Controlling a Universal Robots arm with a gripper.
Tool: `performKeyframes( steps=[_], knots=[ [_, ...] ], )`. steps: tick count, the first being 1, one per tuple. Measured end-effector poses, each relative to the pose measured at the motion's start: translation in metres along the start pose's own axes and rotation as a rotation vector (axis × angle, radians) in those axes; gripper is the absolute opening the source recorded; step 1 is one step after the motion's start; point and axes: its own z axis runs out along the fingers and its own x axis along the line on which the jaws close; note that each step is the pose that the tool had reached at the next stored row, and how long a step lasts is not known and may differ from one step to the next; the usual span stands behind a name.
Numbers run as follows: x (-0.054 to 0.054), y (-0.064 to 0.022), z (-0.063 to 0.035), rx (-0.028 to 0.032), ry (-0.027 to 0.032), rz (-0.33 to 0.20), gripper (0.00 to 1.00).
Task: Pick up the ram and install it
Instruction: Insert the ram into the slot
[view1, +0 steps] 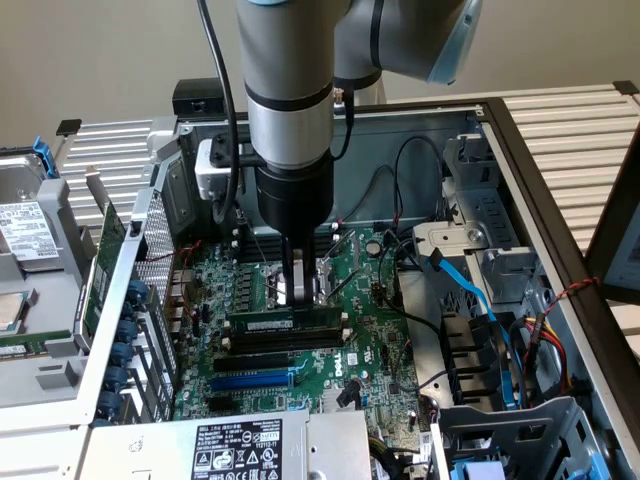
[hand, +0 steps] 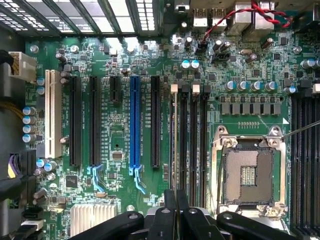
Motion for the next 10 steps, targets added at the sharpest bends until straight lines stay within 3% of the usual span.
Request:
performKeyframes(
  steps=[10],
  knots=[
    [-0.0006, 0.0008, 0.0045, 0.0001, 0.0001, 0.0, 0.13]
  ],
)
